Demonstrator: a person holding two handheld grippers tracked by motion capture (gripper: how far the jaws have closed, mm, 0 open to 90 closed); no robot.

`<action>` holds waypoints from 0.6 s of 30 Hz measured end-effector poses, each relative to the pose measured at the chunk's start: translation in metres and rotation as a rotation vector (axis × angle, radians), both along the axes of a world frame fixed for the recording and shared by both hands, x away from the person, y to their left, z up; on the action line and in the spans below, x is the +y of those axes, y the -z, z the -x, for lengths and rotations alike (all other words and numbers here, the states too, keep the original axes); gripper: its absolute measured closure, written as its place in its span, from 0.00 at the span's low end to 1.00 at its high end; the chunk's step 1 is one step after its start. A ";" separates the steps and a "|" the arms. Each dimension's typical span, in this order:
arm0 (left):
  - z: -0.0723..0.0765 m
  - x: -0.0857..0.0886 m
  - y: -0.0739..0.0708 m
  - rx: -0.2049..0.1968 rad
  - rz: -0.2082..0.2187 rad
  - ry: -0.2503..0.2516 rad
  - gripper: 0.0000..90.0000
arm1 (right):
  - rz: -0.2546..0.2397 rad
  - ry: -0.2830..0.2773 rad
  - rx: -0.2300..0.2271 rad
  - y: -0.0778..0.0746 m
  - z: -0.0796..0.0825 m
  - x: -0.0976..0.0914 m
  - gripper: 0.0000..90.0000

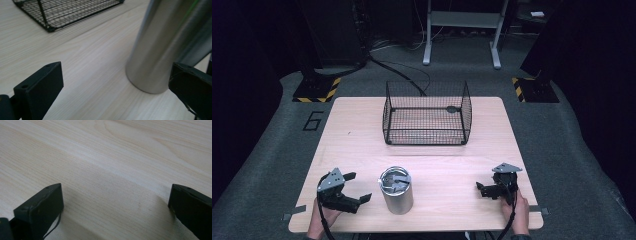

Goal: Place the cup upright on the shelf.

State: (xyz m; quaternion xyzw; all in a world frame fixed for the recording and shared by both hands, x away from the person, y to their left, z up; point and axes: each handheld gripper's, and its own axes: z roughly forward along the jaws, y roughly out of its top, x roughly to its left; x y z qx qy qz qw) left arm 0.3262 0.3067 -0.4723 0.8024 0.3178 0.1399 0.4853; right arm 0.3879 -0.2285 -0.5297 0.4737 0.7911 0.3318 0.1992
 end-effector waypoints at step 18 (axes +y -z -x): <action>0.007 -0.043 -0.022 -0.046 0.090 0.219 0.00 | -0.002 0.001 -0.001 0.000 0.000 0.000 0.00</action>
